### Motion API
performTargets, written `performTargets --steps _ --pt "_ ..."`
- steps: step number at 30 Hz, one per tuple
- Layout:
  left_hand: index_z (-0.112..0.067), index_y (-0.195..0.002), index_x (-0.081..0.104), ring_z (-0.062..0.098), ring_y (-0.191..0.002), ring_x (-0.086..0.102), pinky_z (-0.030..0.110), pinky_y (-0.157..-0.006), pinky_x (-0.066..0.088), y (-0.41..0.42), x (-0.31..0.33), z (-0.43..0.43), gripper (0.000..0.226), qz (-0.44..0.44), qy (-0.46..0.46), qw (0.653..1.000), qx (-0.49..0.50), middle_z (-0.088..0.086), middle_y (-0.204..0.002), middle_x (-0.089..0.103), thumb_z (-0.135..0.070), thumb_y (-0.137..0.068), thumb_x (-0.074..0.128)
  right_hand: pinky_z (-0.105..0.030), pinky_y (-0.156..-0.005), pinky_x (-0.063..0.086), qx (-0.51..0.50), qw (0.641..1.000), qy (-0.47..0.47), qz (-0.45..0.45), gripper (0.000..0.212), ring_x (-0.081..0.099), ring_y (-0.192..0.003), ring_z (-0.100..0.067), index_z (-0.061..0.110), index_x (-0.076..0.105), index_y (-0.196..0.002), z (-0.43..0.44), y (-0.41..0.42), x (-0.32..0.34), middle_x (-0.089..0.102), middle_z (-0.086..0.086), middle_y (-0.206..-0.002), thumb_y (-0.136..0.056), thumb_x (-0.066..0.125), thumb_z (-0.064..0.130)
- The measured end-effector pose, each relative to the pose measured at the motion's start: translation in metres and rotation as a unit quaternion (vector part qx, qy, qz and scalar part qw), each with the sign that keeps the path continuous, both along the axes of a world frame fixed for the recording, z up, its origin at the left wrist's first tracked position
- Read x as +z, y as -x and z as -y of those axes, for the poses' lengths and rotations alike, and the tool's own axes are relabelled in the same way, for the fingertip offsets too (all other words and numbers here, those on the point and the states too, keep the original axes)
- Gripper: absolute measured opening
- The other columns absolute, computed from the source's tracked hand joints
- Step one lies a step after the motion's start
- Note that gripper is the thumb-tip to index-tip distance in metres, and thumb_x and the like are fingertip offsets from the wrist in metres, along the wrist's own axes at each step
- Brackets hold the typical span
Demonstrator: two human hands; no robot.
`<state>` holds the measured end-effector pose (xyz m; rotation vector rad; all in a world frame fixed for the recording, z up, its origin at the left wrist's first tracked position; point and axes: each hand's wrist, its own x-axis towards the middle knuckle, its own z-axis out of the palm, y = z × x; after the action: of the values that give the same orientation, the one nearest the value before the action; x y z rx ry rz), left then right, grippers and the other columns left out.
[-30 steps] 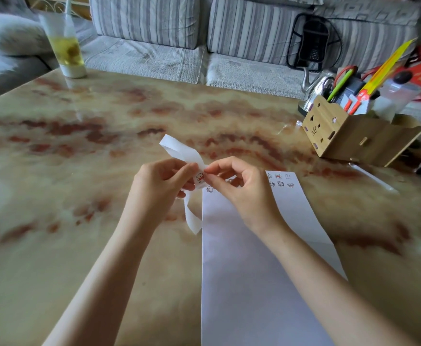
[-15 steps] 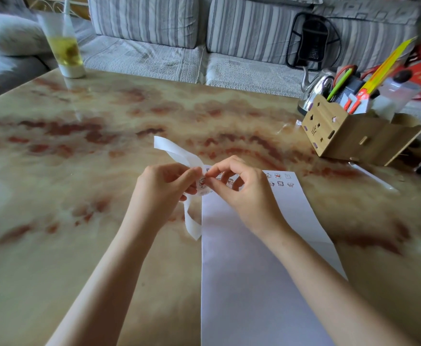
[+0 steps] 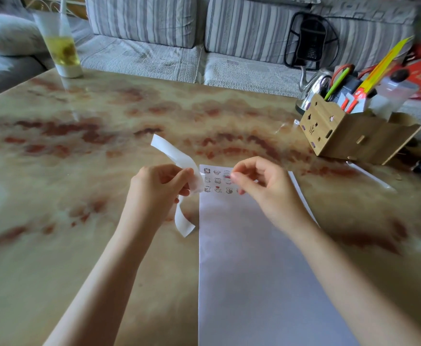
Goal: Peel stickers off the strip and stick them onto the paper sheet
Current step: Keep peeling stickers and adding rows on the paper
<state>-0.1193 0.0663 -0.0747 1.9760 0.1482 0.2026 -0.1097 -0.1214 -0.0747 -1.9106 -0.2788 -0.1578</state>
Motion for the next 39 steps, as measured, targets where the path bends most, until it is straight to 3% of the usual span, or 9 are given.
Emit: performTargets --steps 4,7,9,13,22,27,32,36,39 --pt "-0.018 -0.074 0.073 0.016 -0.062 0.062 0.017 -0.06 0.046 0.001 0.0 0.0 0.023 -0.003 -0.001 1.0 0.002 -0.001 -0.067 0.071 -0.029 -0.089 0.059 -0.005 -0.045 0.032 -0.101 0.989 0.056 -0.093 0.005 0.05 -0.045 0.001 0.009 0.066 -0.081 0.038 -0.022 -0.004 0.066 -0.004 -0.074 -0.084 0.066 0.006" --pt "-0.017 -0.073 0.072 0.012 -0.056 0.057 0.008 -0.045 0.039 0.001 0.001 0.001 0.024 -0.004 -0.002 1.0 0.002 -0.001 -0.068 0.071 -0.028 -0.089 0.059 -0.013 -0.044 0.031 -0.149 0.972 0.08 -0.164 0.004 0.048 -0.044 -0.004 0.008 0.068 -0.078 0.059 -0.031 -0.012 0.066 -0.005 -0.071 -0.082 0.068 0.009" --pt "-0.017 -0.072 0.072 0.014 -0.057 0.057 0.008 -0.044 0.038 0.001 0.001 0.001 0.024 -0.003 -0.001 1.0 0.0 0.0 -0.068 0.071 -0.028 -0.089 0.059 -0.021 -0.049 0.029 -0.163 0.965 0.077 -0.189 0.005 0.047 -0.048 -0.01 0.008 0.07 -0.076 0.064 -0.034 -0.015 0.068 -0.007 -0.074 -0.08 0.07 0.011" --pt "-0.019 -0.07 0.071 0.014 -0.059 0.058 0.009 -0.045 0.039 0.0 0.001 0.001 0.024 -0.005 -0.002 1.0 -0.001 -0.001 -0.067 0.07 -0.028 -0.089 0.059 -0.025 -0.056 0.032 -0.167 0.962 0.085 -0.197 0.008 0.044 -0.051 -0.012 0.008 0.072 -0.076 0.064 -0.036 -0.017 0.072 -0.011 -0.079 -0.077 0.074 0.016" --pt "-0.02 -0.071 0.072 0.017 -0.063 0.063 0.013 -0.055 0.043 0.0 0.001 0.0 0.023 -0.004 -0.007 1.0 0.001 -0.003 -0.066 0.07 -0.028 -0.089 0.059 -0.023 -0.053 0.032 -0.162 0.963 0.089 -0.195 0.008 0.042 -0.05 -0.009 0.008 0.073 -0.079 0.062 -0.036 -0.021 0.072 -0.004 -0.075 -0.079 0.072 0.015" --pt "-0.019 -0.07 0.072 0.024 -0.072 0.067 0.022 -0.064 0.048 0.001 0.002 0.001 0.024 -0.005 -0.004 1.0 0.003 -0.002 -0.066 0.071 -0.027 -0.088 0.059 -0.023 -0.054 0.033 -0.161 0.964 0.09 -0.192 0.007 0.042 -0.05 -0.009 0.008 0.074 -0.078 0.061 -0.036 -0.022 0.071 -0.001 -0.072 -0.078 0.072 0.016" --pt "-0.018 -0.073 0.073 0.021 -0.068 0.066 0.024 -0.067 0.049 0.0 0.002 0.0 0.022 -0.007 -0.003 1.0 0.005 -0.002 -0.065 0.07 -0.028 -0.088 0.059 -0.024 -0.056 0.034 -0.163 0.965 0.088 -0.185 0.008 0.042 -0.052 -0.011 0.007 0.073 -0.076 0.06 -0.036 -0.023 0.069 -0.001 -0.07 -0.077 0.073 0.015" --pt "-0.017 -0.076 0.073 0.014 -0.062 0.063 0.017 -0.062 0.046 0.001 0.001 0.0 0.021 -0.008 -0.003 1.0 0.004 -0.003 -0.068 0.071 -0.028 -0.088 0.059 -0.024 -0.054 0.034 -0.166 0.965 0.088 -0.181 0.007 0.042 -0.051 -0.011 0.007 0.072 -0.077 0.06 -0.036 -0.024 0.068 0.001 -0.067 -0.077 0.073 0.014" --pt "-0.017 -0.077 0.074 0.021 -0.07 0.067 0.026 -0.072 0.051 0.0 0.002 0.0 0.021 -0.008 -0.001 1.0 0.007 -0.002 -0.069 0.072 -0.028 -0.088 0.06 -0.023 -0.053 0.033 -0.169 0.965 0.089 -0.18 0.005 0.041 -0.05 -0.011 0.008 0.072 -0.075 0.058 -0.037 -0.025 0.067 0.001 -0.065 -0.077 0.073 0.013"
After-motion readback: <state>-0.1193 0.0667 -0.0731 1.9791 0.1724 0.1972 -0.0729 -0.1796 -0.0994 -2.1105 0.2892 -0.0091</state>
